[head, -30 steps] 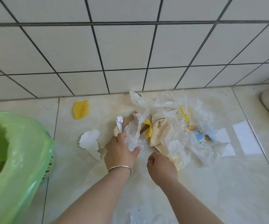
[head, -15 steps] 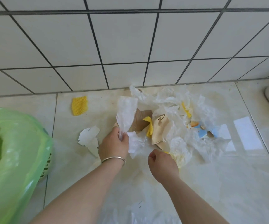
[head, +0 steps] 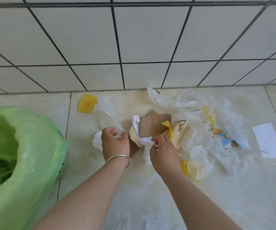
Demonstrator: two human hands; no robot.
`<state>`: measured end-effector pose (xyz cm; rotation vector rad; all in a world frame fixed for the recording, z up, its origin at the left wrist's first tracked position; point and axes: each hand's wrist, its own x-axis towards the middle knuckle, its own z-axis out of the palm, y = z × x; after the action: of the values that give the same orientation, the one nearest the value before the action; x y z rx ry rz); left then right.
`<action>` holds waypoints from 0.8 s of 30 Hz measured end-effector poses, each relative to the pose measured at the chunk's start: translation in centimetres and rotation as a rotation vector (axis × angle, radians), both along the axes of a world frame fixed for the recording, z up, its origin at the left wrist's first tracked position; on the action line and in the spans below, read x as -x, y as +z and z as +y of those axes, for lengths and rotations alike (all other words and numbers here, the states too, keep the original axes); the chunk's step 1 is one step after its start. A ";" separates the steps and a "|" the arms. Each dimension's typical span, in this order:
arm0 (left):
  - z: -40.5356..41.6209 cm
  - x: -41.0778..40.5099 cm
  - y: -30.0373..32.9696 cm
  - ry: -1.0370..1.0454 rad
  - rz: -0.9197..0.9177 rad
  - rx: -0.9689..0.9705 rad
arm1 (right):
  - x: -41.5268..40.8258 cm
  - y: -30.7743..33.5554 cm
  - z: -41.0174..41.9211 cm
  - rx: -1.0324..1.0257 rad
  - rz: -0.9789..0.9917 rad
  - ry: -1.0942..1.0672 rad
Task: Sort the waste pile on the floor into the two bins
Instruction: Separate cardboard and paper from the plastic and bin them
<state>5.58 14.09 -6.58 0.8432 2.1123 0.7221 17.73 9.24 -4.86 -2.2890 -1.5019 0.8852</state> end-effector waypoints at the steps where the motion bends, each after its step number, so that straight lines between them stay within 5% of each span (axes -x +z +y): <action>1: -0.2 -0.2 -0.2 -0.021 -0.011 0.041 | 0.4 -0.2 0.6 -0.032 0.000 0.014; 9: 0.4 -1.8 -2.0 -0.214 -0.068 0.276 | 1.6 -2.1 3.8 0.047 -0.087 0.141; 14: 0.8 -1.9 -3.0 -0.138 -0.239 0.305 | 1.8 -3.2 3.4 0.059 -0.074 0.127; 24: -0.1 -1.6 -2.1 -0.276 -0.365 0.175 | 1.7 -2.8 4.3 0.012 0.041 -0.290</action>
<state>7.18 13.98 -8.69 0.8160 1.6668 0.4934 16.05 13.52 -7.70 -2.4004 -1.1113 0.8524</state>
